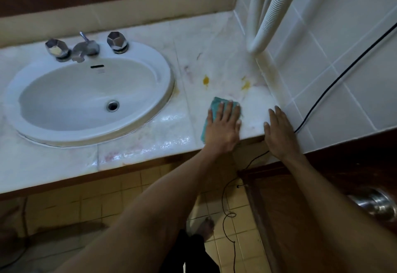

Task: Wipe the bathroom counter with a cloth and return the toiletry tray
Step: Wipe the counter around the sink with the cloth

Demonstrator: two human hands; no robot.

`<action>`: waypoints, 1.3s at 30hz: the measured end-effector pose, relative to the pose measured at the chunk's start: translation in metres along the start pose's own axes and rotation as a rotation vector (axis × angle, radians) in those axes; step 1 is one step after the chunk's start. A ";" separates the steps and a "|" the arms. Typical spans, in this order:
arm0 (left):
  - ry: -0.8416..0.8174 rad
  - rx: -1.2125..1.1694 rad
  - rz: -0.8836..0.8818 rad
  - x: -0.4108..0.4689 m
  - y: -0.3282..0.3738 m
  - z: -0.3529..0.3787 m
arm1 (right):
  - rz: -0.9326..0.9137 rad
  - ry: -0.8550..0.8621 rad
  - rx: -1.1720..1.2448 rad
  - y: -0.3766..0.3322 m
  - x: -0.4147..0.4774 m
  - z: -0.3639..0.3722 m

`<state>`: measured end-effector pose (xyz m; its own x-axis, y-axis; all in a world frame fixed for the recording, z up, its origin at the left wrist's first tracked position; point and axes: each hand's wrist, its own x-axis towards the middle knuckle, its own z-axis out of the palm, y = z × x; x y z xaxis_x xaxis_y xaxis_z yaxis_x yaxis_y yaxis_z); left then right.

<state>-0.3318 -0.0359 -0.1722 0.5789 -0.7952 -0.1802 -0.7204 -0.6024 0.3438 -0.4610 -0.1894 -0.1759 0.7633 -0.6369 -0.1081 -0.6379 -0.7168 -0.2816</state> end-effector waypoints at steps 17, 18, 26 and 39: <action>0.016 0.035 0.063 0.027 0.030 0.009 | -0.014 -0.067 0.013 0.010 -0.031 -0.004; -0.009 0.060 0.129 0.025 0.034 0.013 | -0.012 -0.064 0.037 0.009 -0.031 -0.007; -0.029 0.147 0.345 -0.056 -0.080 -0.007 | 0.091 -0.016 0.098 -0.015 -0.016 -0.006; 0.082 0.038 0.073 0.023 -0.146 -0.048 | 0.180 0.016 0.205 -0.053 0.040 -0.002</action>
<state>-0.1945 0.0372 -0.1820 0.5527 -0.8295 -0.0796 -0.7746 -0.5467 0.3180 -0.3969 -0.1779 -0.1631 0.6370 -0.7542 -0.1593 -0.7278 -0.5204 -0.4467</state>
